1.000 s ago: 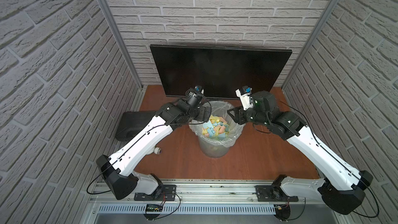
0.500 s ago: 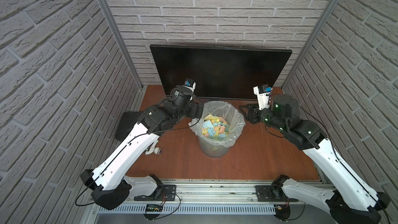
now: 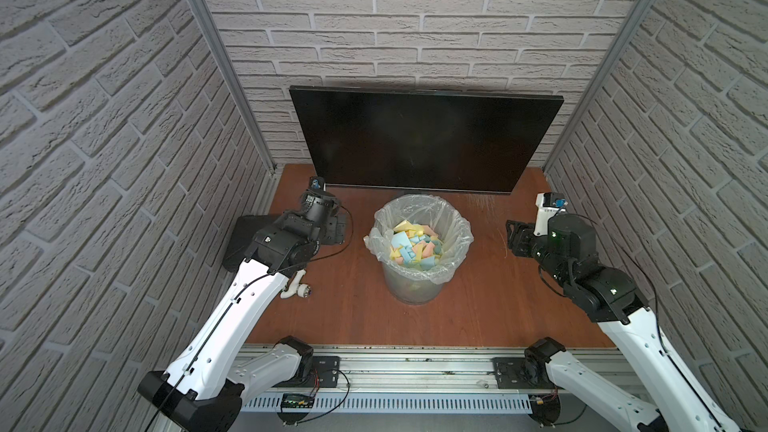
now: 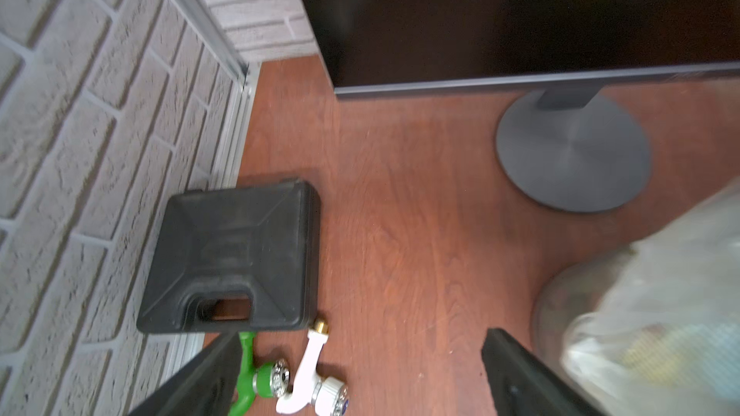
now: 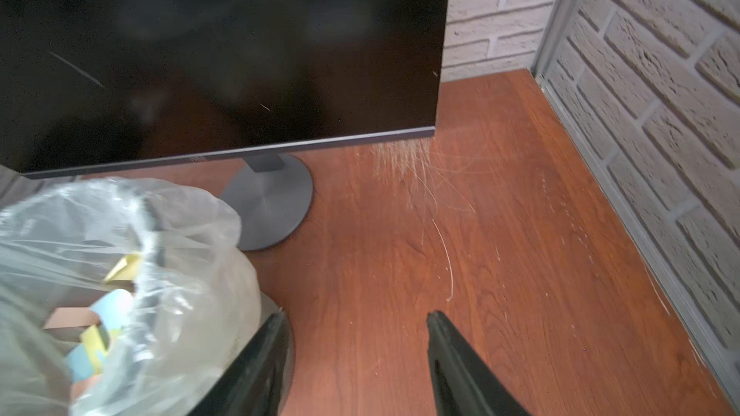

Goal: Remove the sticky note from the monitor
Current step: Reset both arms

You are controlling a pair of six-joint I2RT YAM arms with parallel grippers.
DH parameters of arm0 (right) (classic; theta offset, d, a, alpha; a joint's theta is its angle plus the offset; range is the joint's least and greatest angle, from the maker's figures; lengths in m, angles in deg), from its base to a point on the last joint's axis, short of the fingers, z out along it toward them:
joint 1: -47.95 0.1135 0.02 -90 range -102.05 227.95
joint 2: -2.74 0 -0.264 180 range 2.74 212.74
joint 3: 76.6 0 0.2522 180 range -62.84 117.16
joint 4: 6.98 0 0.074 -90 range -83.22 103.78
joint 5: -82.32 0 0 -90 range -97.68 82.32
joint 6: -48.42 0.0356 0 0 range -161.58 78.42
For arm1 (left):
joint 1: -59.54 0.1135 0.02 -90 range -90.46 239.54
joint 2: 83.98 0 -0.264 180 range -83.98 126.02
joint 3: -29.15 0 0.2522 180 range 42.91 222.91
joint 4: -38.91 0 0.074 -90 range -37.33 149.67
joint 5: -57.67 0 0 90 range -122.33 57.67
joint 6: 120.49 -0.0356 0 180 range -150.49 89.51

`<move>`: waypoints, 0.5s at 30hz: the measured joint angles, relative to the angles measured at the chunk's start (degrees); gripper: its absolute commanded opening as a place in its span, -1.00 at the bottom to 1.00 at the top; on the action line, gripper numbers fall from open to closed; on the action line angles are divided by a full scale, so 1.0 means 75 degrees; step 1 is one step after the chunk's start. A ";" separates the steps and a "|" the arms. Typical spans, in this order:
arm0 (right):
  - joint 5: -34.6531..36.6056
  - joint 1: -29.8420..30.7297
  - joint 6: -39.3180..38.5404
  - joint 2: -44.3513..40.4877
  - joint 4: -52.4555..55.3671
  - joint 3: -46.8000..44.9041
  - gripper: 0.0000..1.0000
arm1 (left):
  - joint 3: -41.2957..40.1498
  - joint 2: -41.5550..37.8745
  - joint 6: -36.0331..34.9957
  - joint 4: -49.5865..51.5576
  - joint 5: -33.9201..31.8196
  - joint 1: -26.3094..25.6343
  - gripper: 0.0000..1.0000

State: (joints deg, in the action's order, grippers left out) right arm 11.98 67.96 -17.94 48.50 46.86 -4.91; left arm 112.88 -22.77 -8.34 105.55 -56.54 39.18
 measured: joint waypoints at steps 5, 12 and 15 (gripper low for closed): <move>0.0332 -0.0189 0.0067 -0.0259 -0.0367 -0.1154 0.61 | -0.0953 -0.0099 0.0020 -0.0393 0.0140 0.0280 0.96; 0.0606 -0.0364 0.0169 -0.0697 -0.0863 -0.1874 0.64 | -0.2445 0.0093 0.0000 -0.1789 -0.0119 0.0443 0.96; 0.0717 -0.0446 0.0172 -0.0729 -0.1046 -0.1993 0.62 | -0.2868 0.0262 -0.0026 -0.2221 -0.0277 0.0466 0.96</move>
State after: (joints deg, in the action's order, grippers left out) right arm 17.35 64.61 -16.66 43.03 39.01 -19.86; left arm 91.38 -20.80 -8.54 88.90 -58.61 42.68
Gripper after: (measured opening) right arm 0.815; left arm 0.983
